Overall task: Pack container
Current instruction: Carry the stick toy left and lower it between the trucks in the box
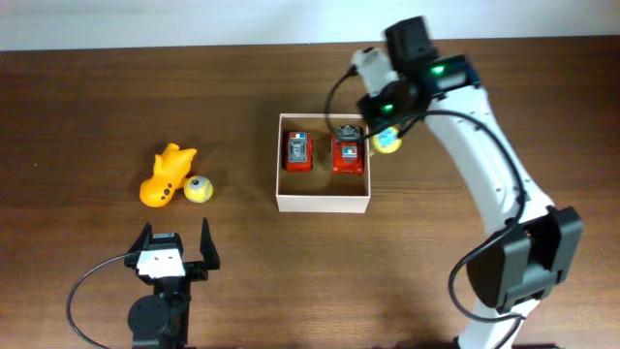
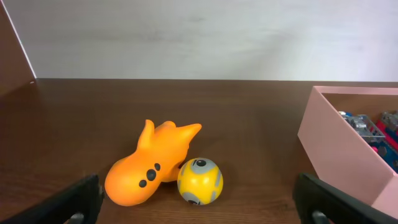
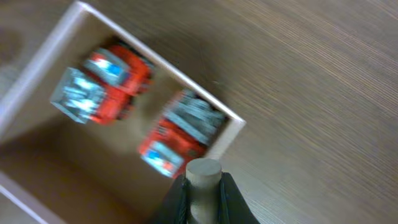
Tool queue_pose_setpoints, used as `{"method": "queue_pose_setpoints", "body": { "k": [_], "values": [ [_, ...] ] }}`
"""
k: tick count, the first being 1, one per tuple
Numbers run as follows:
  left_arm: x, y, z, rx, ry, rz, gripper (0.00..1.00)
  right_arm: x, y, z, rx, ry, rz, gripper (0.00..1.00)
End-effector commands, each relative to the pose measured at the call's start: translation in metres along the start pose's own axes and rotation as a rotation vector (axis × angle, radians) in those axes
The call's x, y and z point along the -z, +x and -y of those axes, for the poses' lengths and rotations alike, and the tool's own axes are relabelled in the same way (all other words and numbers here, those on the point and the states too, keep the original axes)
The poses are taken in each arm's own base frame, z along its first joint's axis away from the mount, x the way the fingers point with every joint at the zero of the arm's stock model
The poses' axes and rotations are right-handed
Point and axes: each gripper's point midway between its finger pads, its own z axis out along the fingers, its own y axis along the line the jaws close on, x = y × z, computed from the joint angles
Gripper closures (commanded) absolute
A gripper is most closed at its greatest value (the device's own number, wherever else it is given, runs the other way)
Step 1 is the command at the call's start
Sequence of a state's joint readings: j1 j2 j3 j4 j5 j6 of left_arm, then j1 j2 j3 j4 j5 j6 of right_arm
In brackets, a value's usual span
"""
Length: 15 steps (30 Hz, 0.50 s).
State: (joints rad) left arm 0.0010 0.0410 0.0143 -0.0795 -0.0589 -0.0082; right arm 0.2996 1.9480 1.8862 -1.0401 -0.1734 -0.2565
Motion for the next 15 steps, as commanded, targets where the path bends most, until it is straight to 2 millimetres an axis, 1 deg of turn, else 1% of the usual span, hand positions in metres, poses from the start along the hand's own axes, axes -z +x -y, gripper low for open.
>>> {"method": "queue_pose_setpoints", "body": {
  "k": [1, 4, 7, 11, 15],
  "values": [
    [0.0, 0.002, 0.003, 0.002, 0.014, -0.001, 0.01, 0.001, -0.022, -0.033, -0.018, -0.021, 0.054, 0.9],
    [0.0, 0.002, 0.002, 0.002, 0.013, -0.001, 0.01, -0.001, -0.035, -0.047, -0.052, -0.014, 0.091, 0.89],
    [0.0, 0.002, 0.003, 0.002, 0.014, -0.001, 0.01, -0.002, -0.044, -0.054, -0.105, 0.017, 0.12, 0.89],
    [0.0, 0.002, 0.003, 0.002, 0.014, -0.001, 0.01, -0.004, -0.05, -0.053, -0.197, 0.085, 0.143, 0.89],
    [0.0, 0.002, 0.002, 0.002, 0.013, -0.001, 0.01, -0.012, -0.051, -0.051, -0.267, 0.124, 0.147, 0.89]
  ]
}}
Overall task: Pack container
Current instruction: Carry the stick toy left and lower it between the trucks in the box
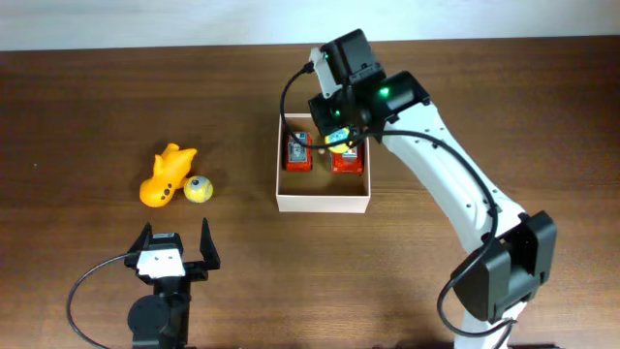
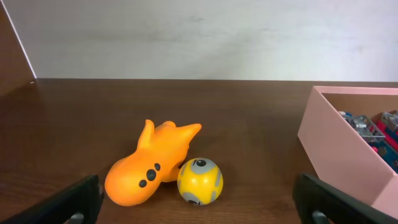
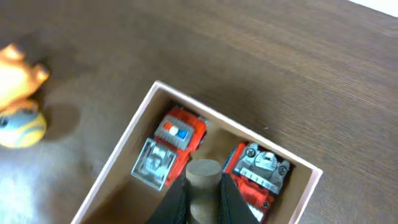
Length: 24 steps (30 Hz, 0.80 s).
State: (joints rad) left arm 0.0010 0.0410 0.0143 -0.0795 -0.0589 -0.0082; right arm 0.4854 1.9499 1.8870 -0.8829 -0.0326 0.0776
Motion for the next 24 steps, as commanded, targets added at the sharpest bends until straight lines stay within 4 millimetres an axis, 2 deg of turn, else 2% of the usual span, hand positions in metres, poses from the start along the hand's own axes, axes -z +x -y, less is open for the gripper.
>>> {"method": "queue_pose_setpoints", "body": {
  "k": [1, 8, 13, 18, 24],
  "values": [
    [0.0, 0.002, 0.003, 0.002, 0.014, -0.001, 0.01, -0.009, -0.004, 0.008, -0.126, 0.081, 0.011, 0.89],
    [0.0, 0.002, 0.003, 0.002, 0.014, -0.001, 0.01, -0.05, 0.015, 0.008, -0.222, 0.094, -0.06, 0.89],
    [0.0, 0.002, 0.003, 0.002, 0.014, -0.001, 0.01, -0.069, 0.024, 0.01, -0.248, 0.102, -0.09, 0.89],
    [0.0, 0.002, 0.003, 0.002, 0.014, -0.001, 0.01, -0.081, 0.032, 0.01, -0.261, 0.108, -0.118, 0.89],
    [0.0, 0.002, 0.003, 0.002, 0.014, -0.001, 0.01, -0.084, 0.035, 0.007, -0.284, 0.099, -0.128, 0.89]
  ]
}}
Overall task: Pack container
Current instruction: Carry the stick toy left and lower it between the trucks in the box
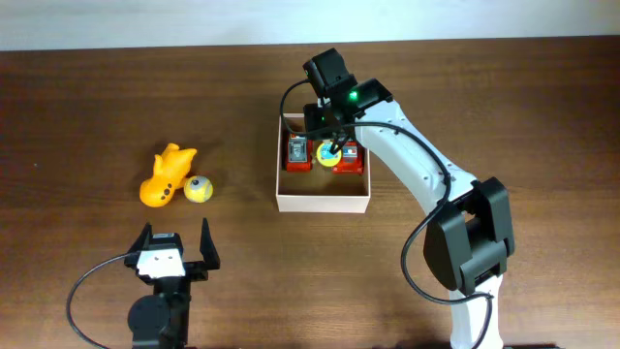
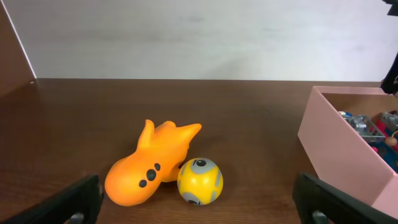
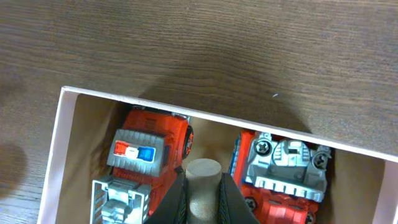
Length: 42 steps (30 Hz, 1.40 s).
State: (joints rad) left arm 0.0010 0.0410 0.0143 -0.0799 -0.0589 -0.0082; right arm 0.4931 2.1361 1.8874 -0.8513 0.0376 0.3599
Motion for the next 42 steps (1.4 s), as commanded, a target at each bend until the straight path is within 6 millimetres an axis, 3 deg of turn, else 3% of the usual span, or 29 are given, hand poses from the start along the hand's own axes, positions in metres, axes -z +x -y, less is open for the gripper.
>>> {"method": "queue_pose_setpoints", "body": {
  "k": [1, 8, 25, 27, 32, 37, 42],
  "values": [
    [0.0, 0.002, 0.003, 0.002, 0.014, -0.001, 0.01, -0.002, -0.001, -0.009, -0.008, -0.003, 0.007, 0.89],
    [0.0, 0.002, 0.003, 0.002, 0.014, -0.001, 0.01, -0.003, 0.008, -0.022, 0.016, -0.017, -0.013, 0.88],
    [0.0, 0.002, 0.002, 0.002, 0.013, -0.001, 0.01, -0.02, 0.018, -0.013, 0.017, 0.025, -0.039, 0.85],
    [0.0, 0.002, 0.003, 0.002, 0.014, -0.001, 0.01, -0.021, 0.017, -0.013, 0.017, 0.023, -0.034, 0.79],
    [0.0, 0.002, 0.002, 0.002, 0.013, -0.001, 0.01, -0.021, 0.011, -0.016, 0.028, 0.012, -0.009, 0.5],
    [0.0, 0.002, 0.003, 0.003, 0.014, -0.001, 0.01, -0.012, -0.003, -0.021, 0.051, -0.007, 0.038, 0.45],
    [0.0, 0.002, 0.003, 0.002, 0.014, -0.001, 0.01, 0.032, -0.035, -0.032, 0.11, -0.041, 0.146, 0.41]
  ]
}}
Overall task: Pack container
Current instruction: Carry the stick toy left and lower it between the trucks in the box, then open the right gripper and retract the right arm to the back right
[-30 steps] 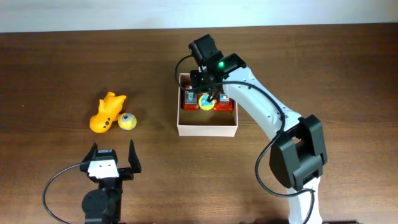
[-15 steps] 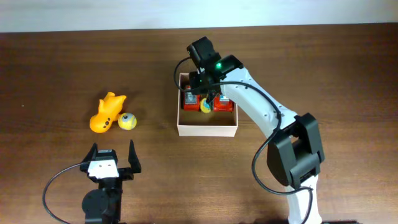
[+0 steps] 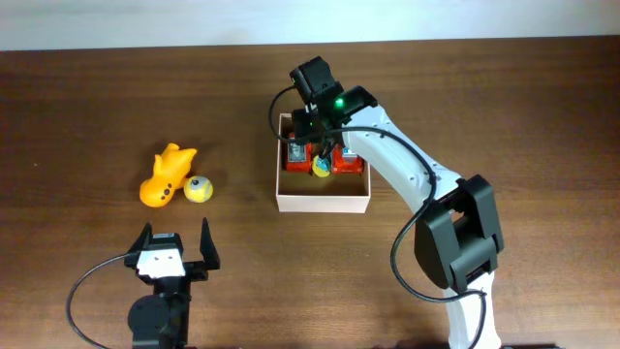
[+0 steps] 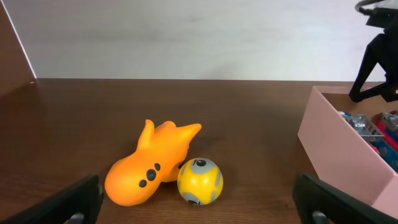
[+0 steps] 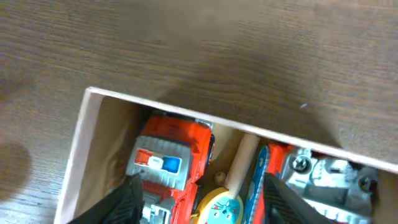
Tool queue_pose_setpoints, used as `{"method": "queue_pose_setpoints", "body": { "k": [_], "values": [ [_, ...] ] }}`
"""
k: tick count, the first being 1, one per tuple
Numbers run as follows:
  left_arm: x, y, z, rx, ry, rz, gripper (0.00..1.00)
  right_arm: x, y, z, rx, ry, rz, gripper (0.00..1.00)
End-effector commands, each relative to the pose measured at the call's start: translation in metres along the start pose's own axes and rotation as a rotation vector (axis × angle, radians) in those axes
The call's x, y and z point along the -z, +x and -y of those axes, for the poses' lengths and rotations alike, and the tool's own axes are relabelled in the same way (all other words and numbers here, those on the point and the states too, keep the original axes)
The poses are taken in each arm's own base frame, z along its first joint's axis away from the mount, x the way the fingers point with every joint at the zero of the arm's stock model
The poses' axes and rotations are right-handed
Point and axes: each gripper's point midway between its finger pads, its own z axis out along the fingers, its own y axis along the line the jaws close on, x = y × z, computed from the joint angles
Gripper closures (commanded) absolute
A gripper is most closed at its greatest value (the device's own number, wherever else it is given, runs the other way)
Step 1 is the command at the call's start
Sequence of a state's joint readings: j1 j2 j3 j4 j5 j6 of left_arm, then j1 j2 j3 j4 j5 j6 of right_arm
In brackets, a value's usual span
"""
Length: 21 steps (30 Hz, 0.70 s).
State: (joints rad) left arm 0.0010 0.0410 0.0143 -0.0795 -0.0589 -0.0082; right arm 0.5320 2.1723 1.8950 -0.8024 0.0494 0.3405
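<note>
The pale open box (image 3: 323, 202) holds two red toy cars (image 5: 166, 160) (image 5: 311, 174). Between them lies a wooden-handled rattle (image 5: 240, 163) with a yellow and blue head. My right gripper (image 5: 205, 205) hangs open just above it, fingers either side and nothing held; in the overhead view this right gripper (image 3: 316, 145) is over the box's far half. An orange fish toy (image 4: 151, 165) and a yellow ball (image 4: 199, 180) lie left of the box. My left gripper (image 3: 175, 244) rests open near the front edge, facing them.
The box wall (image 4: 339, 149) stands to the right in the left wrist view, with the right arm (image 4: 376, 50) above it. A white wall runs behind the brown table (image 3: 87, 107).
My right gripper was shut on the rattle's wooden handle low between the two cars. Now it is open and the rattle lies in the box between them. The left arm has not moved.
My right gripper held the rattle by its handle beside the box's far right corner. Then it was over the box, then low between the two red cars. Now it stands open and the rattle lies in the box. The fish, ball and left gripper stayed put.
</note>
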Motion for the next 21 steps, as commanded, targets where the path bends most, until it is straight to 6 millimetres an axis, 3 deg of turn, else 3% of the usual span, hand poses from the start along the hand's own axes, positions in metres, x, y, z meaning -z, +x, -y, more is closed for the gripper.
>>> {"method": "queue_pose_setpoints", "body": {
  "k": [1, 5, 10, 11, 21],
  "values": [
    [0.0, 0.002, 0.003, 0.002, 0.014, -0.001, 0.01, 0.057, -0.046, -0.01, 0.071, -0.019, 0.158, 0.39],
    [0.0, 0.002, 0.003, 0.002, 0.014, -0.001, 0.01, 0.104, -0.076, 0.018, 0.038, 0.119, 0.274, 0.27],
    [0.0, 0.002, 0.003, 0.002, 0.014, -0.001, 0.01, 0.147, -0.095, 0.092, -0.049, 0.385, 0.348, 0.04],
    [0.0, 0.002, 0.003, 0.002, 0.014, -0.001, 0.01, 0.151, -0.094, 0.108, -0.067, 0.429, 0.345, 0.01],
    [0.0, 0.002, 0.003, 0.002, 0.014, -0.001, 0.01, 0.176, -0.067, 0.278, -0.332, 0.703, 0.247, 0.01]
  ]
}}
